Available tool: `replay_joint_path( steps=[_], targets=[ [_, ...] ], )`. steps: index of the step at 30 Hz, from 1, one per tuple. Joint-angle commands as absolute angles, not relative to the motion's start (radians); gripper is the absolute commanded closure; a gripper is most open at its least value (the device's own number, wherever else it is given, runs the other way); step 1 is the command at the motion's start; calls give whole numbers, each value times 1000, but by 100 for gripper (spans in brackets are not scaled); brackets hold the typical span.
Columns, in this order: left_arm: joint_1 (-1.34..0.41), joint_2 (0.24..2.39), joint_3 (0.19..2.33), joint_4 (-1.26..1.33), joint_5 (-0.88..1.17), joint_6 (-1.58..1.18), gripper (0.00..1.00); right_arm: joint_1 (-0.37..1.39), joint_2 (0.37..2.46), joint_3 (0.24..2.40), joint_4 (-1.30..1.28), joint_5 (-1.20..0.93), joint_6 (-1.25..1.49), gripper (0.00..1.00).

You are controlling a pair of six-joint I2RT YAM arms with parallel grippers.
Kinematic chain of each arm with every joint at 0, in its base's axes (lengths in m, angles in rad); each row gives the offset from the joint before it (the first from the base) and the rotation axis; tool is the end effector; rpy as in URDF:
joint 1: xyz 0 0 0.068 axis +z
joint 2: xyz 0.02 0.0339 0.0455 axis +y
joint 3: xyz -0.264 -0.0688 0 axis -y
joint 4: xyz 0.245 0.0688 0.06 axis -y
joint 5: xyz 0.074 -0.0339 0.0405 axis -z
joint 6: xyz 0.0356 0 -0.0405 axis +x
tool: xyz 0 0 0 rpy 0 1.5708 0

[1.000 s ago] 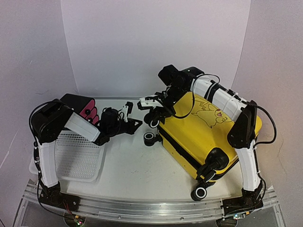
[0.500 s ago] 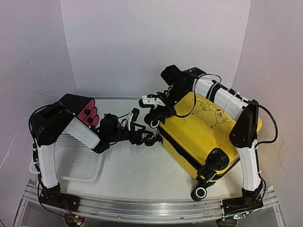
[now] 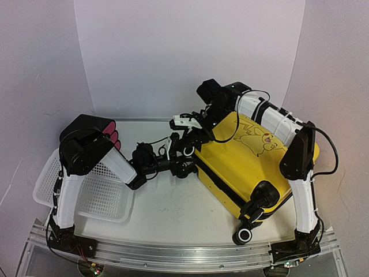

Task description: Open, take out, and arrange the luggage

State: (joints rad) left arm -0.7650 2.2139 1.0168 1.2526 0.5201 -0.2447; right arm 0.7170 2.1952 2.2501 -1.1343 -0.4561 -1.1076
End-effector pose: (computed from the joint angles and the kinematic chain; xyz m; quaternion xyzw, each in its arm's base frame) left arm 0.2967 -0.3094 0.1244 0.3513 0.5937 -0.4942 0.5290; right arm 0.3407 0.3178 0.3076 -0.7809 0.5347 0.1691 0.2750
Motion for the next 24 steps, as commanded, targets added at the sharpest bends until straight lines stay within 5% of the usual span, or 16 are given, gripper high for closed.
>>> replay_joint_path(
  steps=[1,15,24],
  targets=[
    [-783,2218,979,1319,479,-187,30,730,2158,2234,-1354,-523,-986,62],
    [-785,2000,852,1157,390,-80,26,730,2147,2210,-1347,-531,-980,63],
    [-842,1954,897,962,336,62,40,729,2137,2210,-1346,-544,-975,64]
  ],
)
